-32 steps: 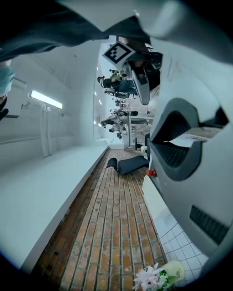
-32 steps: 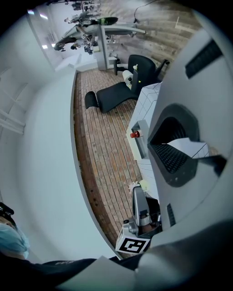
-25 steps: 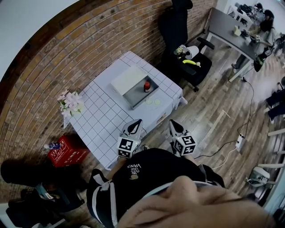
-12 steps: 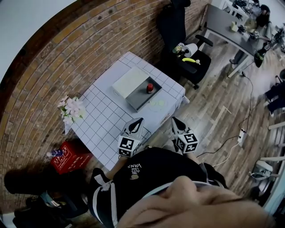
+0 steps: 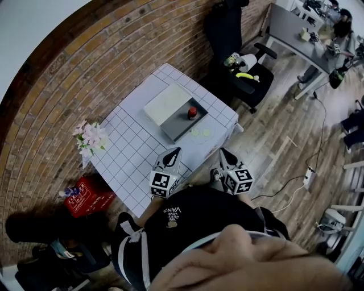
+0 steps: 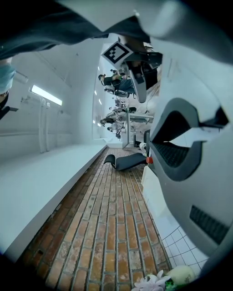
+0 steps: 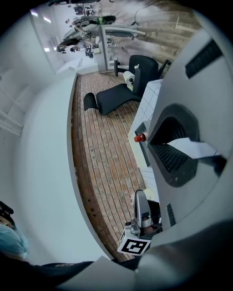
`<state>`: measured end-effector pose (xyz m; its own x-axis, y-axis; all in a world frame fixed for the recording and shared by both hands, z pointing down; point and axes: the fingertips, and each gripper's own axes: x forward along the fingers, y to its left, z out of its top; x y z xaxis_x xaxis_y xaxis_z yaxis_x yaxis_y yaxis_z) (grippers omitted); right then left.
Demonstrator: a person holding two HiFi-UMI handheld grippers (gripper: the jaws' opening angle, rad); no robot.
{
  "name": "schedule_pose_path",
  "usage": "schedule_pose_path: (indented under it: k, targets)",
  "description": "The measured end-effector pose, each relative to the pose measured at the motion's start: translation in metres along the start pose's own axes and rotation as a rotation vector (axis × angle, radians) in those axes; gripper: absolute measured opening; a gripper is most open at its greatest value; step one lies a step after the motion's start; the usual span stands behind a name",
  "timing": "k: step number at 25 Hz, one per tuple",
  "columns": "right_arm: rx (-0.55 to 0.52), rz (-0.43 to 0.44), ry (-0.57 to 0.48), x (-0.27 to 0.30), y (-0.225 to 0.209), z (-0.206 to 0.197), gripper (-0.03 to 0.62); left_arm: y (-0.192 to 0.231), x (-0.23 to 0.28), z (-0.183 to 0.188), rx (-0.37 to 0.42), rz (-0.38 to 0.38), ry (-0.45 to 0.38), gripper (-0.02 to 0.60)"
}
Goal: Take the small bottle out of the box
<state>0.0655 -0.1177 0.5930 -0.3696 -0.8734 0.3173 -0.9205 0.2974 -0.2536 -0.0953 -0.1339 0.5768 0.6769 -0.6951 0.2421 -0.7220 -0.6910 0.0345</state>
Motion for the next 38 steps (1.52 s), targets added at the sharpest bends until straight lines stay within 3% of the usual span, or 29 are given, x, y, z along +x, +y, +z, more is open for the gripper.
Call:
schedule_pose_path:
  k: [21, 28, 38]
  targets:
    - [-0.056, 0.148, 0.033, 0.041, -0.049, 0.025, 0.002, 0.019, 0.069, 0.021, 0.024, 0.127, -0.018, 0.011]
    - [-0.066, 0.147, 0.038, 0.042, -0.062, 0.033, 0.002, 0.029, 0.090, 0.023, 0.046, 0.146, -0.020, 0.011]
    - [-0.082, 0.117, 0.041, 0.036, -0.090, 0.033, 0.002, 0.043, 0.116, 0.008, 0.021, 0.150, 0.049, 0.012]
